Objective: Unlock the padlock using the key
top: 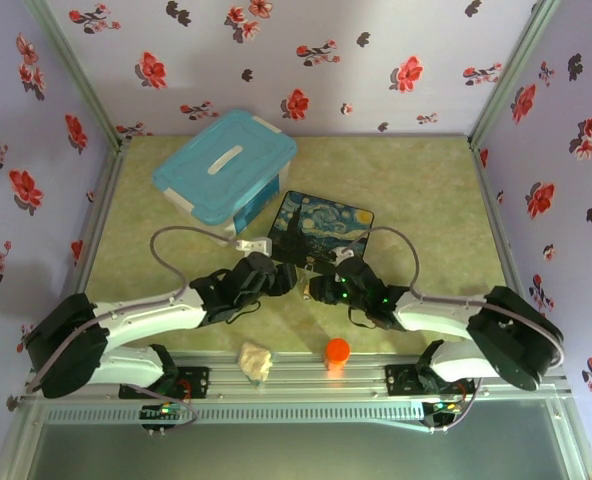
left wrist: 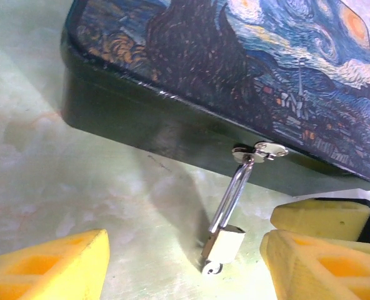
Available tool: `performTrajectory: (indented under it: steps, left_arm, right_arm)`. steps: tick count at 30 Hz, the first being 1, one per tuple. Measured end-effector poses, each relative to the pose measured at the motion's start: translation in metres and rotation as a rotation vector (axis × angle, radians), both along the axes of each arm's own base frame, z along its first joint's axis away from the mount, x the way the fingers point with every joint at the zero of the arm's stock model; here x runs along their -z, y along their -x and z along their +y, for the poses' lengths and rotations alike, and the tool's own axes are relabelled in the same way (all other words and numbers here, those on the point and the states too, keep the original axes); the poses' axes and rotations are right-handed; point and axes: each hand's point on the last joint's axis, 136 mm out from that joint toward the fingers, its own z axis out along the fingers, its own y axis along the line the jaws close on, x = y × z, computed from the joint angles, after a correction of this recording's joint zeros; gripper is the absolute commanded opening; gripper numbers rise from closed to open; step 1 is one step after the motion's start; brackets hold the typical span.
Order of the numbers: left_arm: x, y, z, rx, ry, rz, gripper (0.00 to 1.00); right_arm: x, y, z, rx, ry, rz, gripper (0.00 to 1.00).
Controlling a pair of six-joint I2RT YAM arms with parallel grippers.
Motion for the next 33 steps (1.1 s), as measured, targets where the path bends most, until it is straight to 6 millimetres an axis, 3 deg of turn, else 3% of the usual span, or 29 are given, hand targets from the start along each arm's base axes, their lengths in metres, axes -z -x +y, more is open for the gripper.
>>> performTrajectory:
  steps: [4,9,14,18,20,33]
  left_arm:
    - [0.005,0.001,0.008,-0.013,0.000,0.006,0.67]
    - [0.006,0.002,0.013,-0.024,0.012,0.005,0.67]
    - [0.009,0.002,0.017,-0.035,0.018,0.008,0.68]
    - [0.009,0.002,0.019,-0.041,0.022,0.008,0.67]
    - [0.009,0.002,0.019,-0.042,0.023,0.007,0.68]
    - [0.010,0.003,0.022,-0.047,0.033,0.007,0.67]
  right_arm:
    - [0.011,-0.001,0.011,-0.025,0.028,0.013,0.44]
    - [0.030,0.001,0.010,-0.034,0.078,0.042,0.44]
    - [0.031,-0.004,0.015,-0.035,0.077,0.028,0.42]
    - [0.030,-0.009,0.023,-0.040,0.057,0.009,0.29]
    - [0.028,-0.009,0.025,-0.036,0.036,0.010,0.29]
    - [0.024,0.001,0.022,-0.023,-0.071,0.011,0.10]
